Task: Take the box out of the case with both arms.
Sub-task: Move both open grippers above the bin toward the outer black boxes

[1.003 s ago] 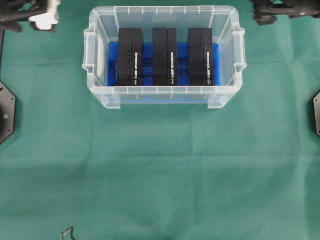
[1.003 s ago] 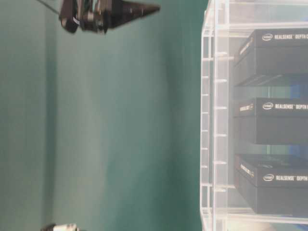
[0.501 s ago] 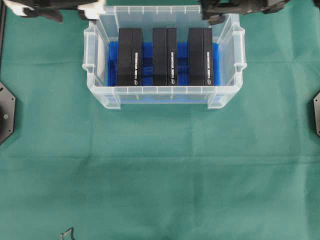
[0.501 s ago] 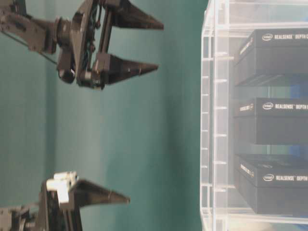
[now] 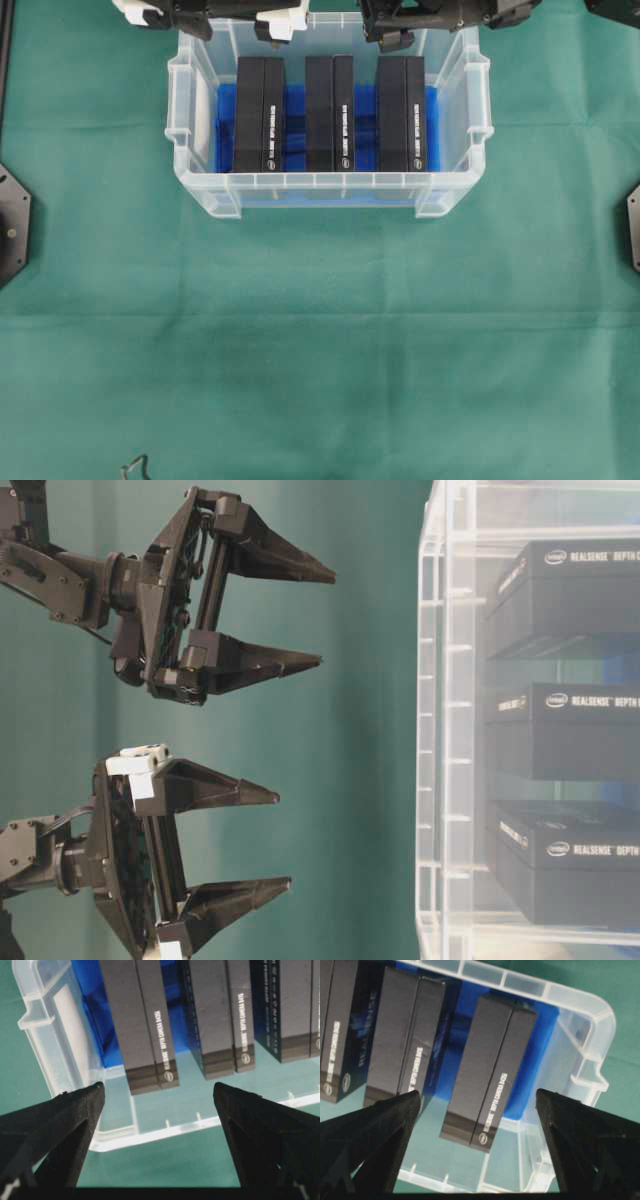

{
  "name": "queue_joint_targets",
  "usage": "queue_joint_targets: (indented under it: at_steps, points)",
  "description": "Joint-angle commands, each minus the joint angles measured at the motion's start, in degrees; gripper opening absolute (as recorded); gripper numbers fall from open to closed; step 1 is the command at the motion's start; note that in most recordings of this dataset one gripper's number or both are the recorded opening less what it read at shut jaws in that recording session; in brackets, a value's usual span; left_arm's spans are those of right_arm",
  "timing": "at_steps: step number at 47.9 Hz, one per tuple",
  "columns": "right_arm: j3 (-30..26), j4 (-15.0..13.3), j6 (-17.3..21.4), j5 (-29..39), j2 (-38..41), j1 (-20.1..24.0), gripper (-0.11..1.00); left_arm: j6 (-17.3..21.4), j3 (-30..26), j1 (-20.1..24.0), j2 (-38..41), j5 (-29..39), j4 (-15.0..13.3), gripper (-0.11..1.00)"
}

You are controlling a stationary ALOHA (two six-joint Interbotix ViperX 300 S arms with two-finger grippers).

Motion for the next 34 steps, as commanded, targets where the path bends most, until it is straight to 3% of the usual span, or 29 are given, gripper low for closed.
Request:
queue_joint_targets:
  at_steps: [1, 34]
  points:
    - [-1.5, 0.1, 0.5, -0.1, -0.6, 0.4, 0.95, -0.2, -1.3, -0.1, -0.7, -0.1, 0.3, 0.86]
    - [-1.5, 0.1, 0.9, 0.4, -0.2, 0.8, 0.95, -0.2, -0.4, -0.7, -0.7, -1.0, 0.3, 0.86]
